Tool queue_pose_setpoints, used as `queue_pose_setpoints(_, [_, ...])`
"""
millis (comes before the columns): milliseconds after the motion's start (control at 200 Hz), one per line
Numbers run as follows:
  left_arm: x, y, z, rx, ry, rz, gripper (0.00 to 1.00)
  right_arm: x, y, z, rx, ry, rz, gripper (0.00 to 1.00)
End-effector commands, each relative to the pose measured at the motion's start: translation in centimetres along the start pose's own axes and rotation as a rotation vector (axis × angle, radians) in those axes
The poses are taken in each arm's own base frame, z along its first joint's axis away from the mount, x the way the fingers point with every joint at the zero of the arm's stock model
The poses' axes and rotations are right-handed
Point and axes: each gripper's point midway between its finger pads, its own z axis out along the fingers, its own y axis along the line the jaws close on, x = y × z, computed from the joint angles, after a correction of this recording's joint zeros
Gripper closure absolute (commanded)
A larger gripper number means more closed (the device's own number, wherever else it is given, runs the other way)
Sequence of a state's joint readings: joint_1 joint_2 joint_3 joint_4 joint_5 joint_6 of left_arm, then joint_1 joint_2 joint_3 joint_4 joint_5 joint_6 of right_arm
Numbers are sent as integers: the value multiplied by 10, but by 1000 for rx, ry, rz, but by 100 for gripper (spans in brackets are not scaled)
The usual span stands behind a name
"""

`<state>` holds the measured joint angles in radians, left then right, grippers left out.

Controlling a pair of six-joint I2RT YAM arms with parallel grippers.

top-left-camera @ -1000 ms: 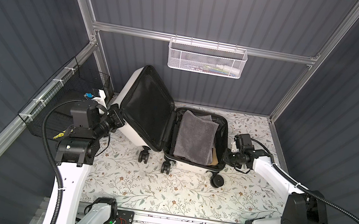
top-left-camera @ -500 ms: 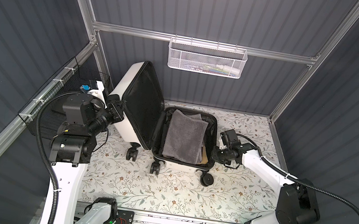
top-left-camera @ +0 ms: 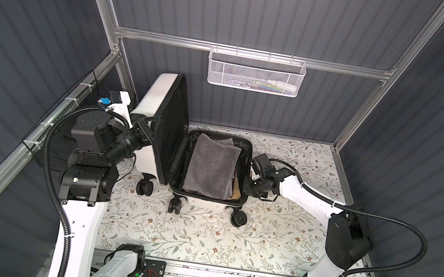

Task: Pack the luggage
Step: 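Lift the lid upright with the left gripper while the right holds the base rim, then swing the lid over the towel with the left gripper while the right holds the base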

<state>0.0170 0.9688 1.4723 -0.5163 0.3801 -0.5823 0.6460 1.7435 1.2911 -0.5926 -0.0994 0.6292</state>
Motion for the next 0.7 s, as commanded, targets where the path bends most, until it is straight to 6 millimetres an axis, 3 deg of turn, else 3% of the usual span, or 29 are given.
queue_pose_setpoints(0, [-17, -31, -7, 117, -39, 24, 100, -7, 53, -13, -173, -12, -59, 100])
queue_pose_setpoints(265, [-20, -33, -5, 123, -41, 30, 100, -2, 53, -8, -161, 2, -62, 100])
queue_pose_setpoints(425, [-21, -24, -5, 65, -42, 39, 100, -3, 54, -7, -166, 1, -59, 100])
queue_pose_setpoints(625, [-24, 7, -5, -137, -20, 81, 46, -1, 55, -5, -170, 4, -63, 100])
queue_pose_setpoints(695, [-26, 22, -3, -222, -1, 105, 34, -1, 55, -5, -174, 5, -65, 100])
